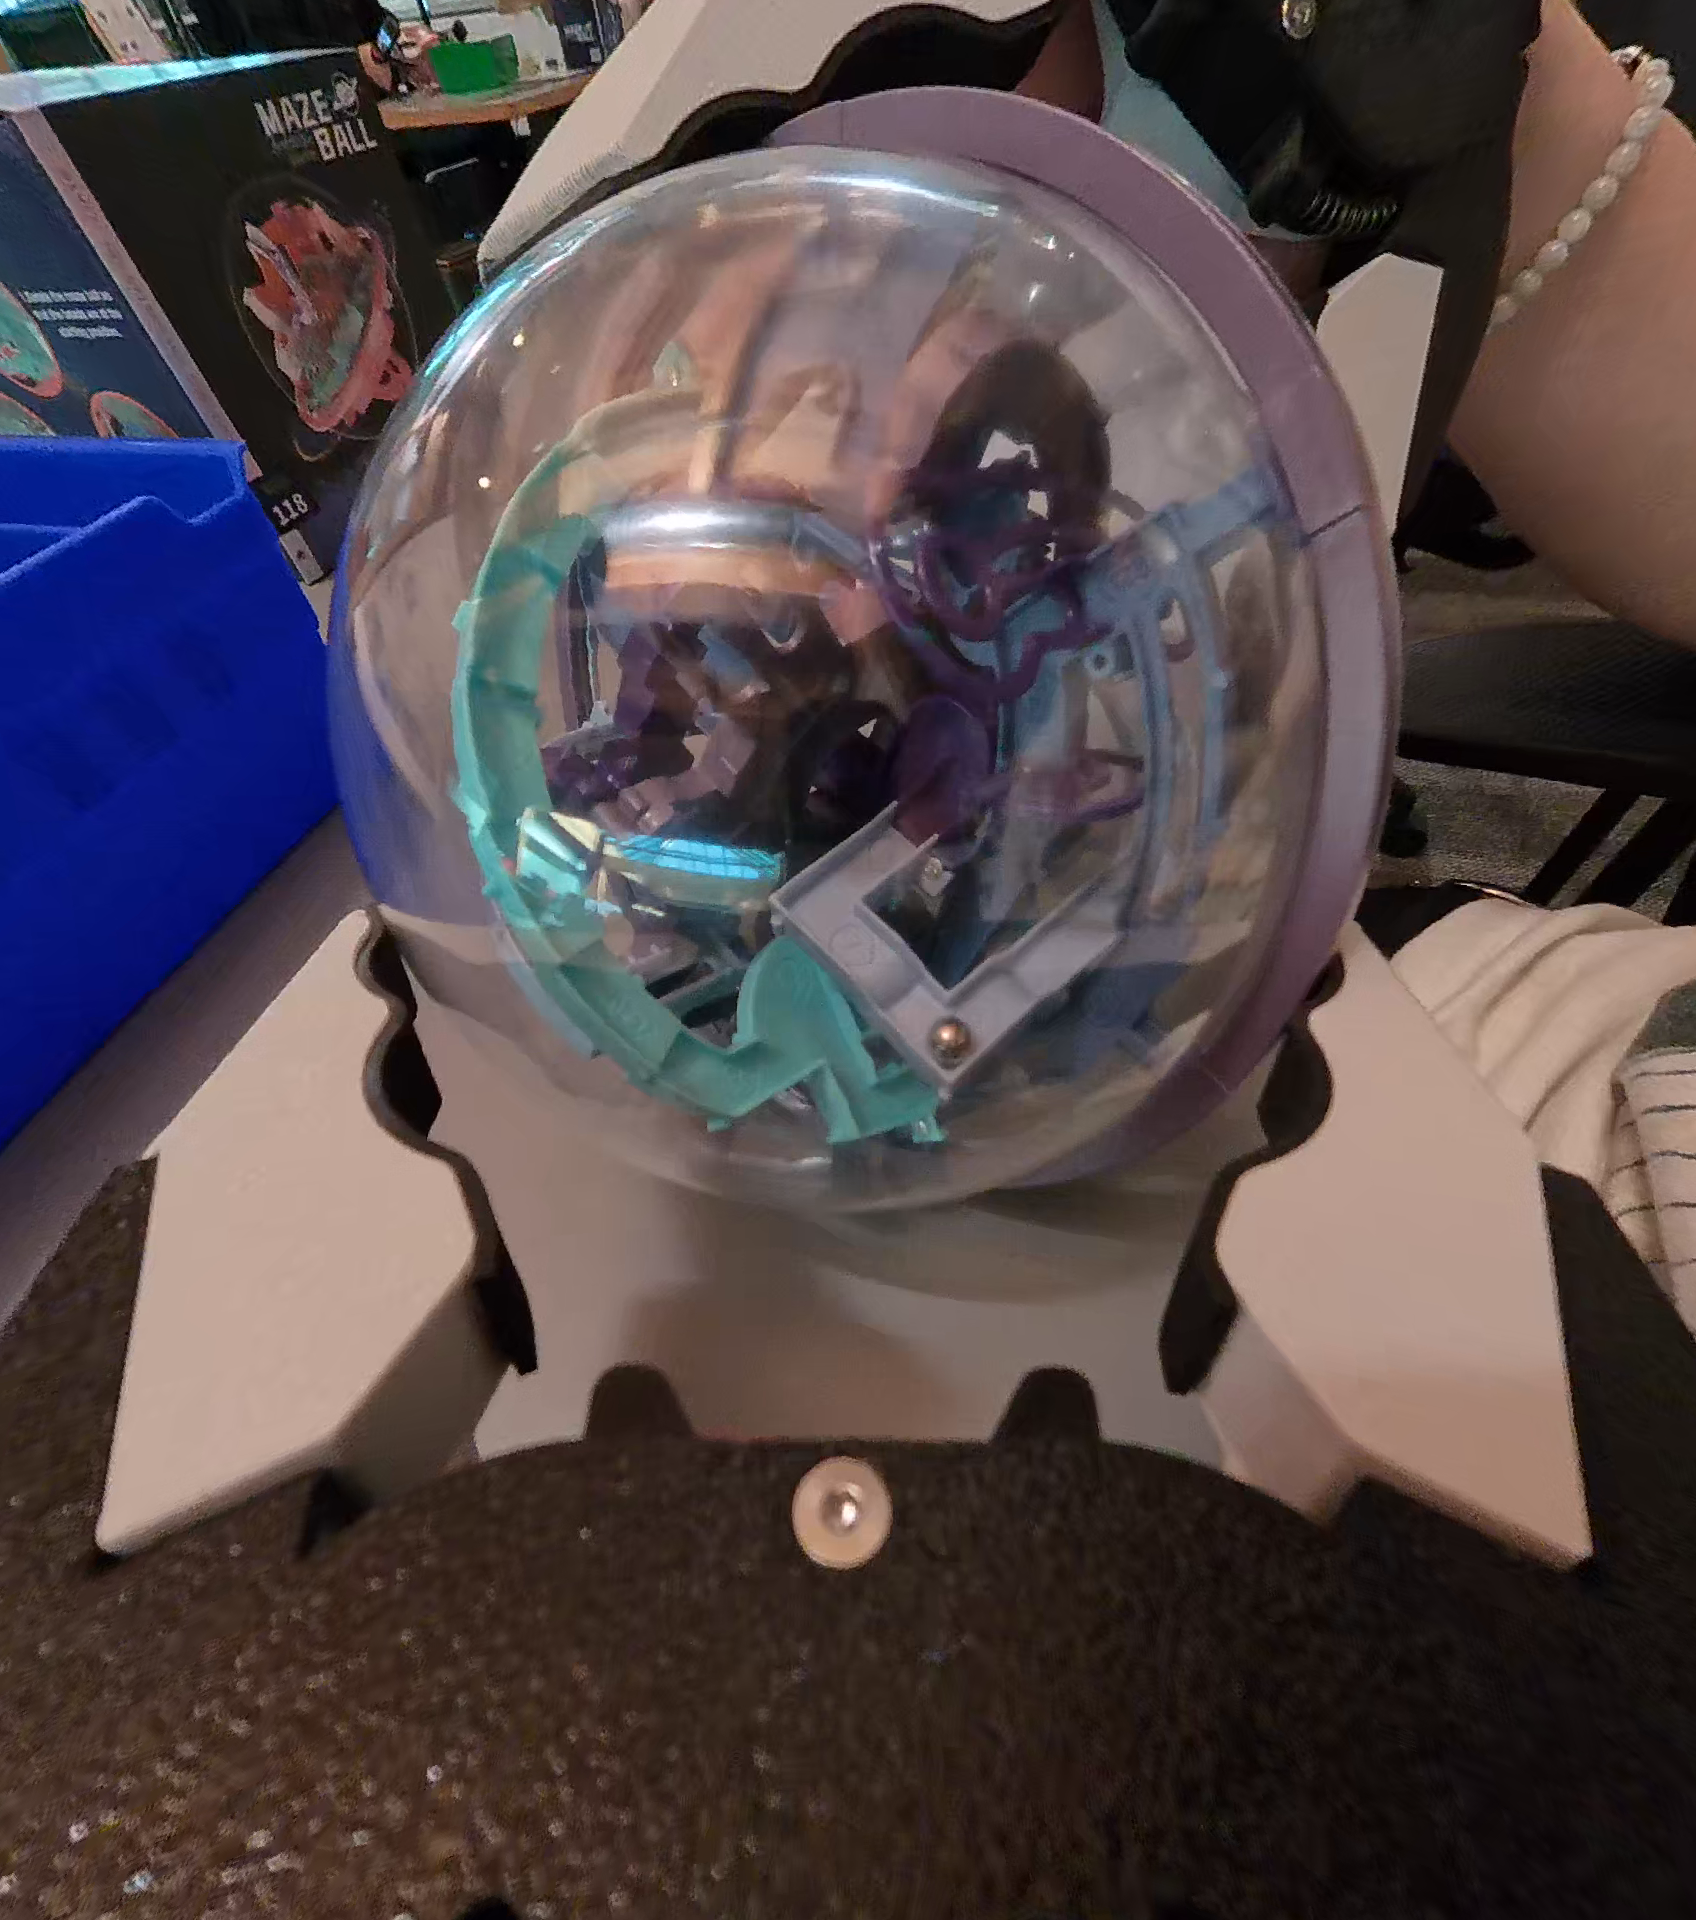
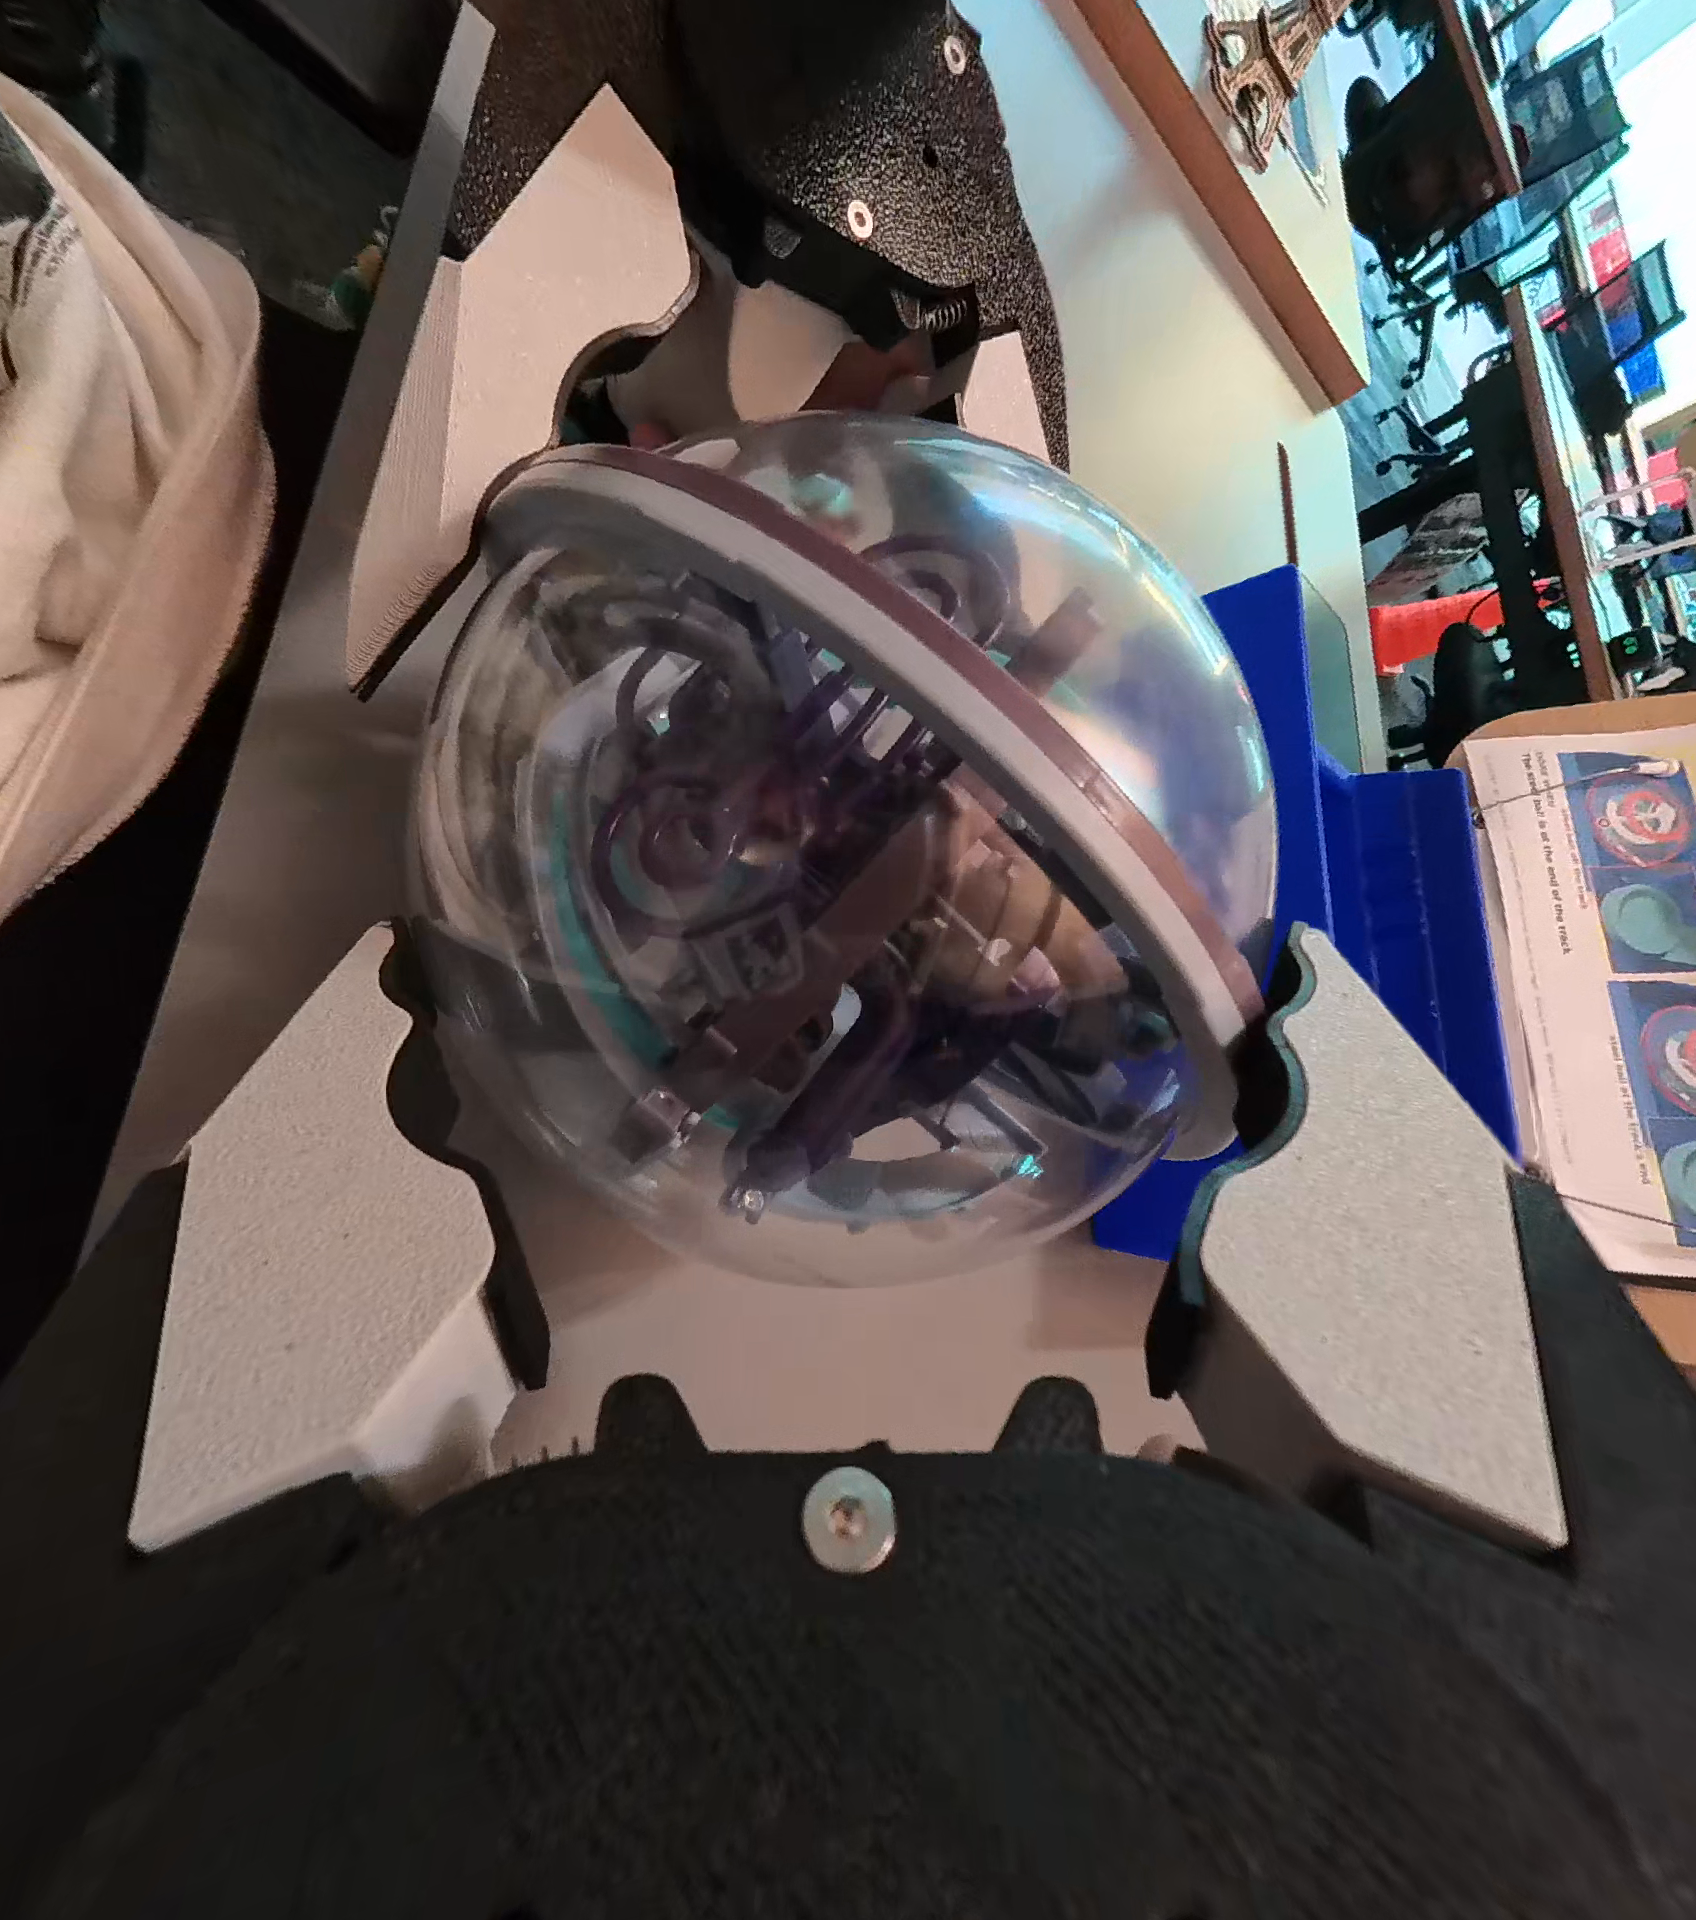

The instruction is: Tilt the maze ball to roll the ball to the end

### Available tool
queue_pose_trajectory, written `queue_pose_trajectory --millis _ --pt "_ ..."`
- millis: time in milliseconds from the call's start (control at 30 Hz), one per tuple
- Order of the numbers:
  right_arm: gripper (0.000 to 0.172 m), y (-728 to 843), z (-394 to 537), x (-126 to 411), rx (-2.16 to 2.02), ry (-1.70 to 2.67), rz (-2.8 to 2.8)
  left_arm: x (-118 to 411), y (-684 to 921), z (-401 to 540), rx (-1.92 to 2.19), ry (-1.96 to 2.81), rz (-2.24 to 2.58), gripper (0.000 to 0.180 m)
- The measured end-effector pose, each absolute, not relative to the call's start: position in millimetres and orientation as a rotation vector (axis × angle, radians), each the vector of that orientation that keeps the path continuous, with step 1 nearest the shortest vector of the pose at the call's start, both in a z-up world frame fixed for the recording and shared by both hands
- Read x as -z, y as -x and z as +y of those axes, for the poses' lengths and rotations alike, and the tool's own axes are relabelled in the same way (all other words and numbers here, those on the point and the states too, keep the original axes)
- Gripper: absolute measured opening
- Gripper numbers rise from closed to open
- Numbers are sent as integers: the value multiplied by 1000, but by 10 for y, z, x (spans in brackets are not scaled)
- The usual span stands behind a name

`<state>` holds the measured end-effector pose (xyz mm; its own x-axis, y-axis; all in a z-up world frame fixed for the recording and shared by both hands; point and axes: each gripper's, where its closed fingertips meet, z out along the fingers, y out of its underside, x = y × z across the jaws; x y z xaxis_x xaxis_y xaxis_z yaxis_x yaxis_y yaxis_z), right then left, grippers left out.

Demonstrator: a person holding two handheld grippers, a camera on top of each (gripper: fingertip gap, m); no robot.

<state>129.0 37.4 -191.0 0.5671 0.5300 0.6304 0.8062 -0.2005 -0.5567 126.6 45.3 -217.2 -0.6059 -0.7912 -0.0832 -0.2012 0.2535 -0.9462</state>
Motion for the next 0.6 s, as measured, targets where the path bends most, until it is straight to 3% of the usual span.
queue_pose_trajectory --millis 600 --pt "154 -1308 484 1899 290 1801 -904 2158 -1306 548 1392 897 2058 157"
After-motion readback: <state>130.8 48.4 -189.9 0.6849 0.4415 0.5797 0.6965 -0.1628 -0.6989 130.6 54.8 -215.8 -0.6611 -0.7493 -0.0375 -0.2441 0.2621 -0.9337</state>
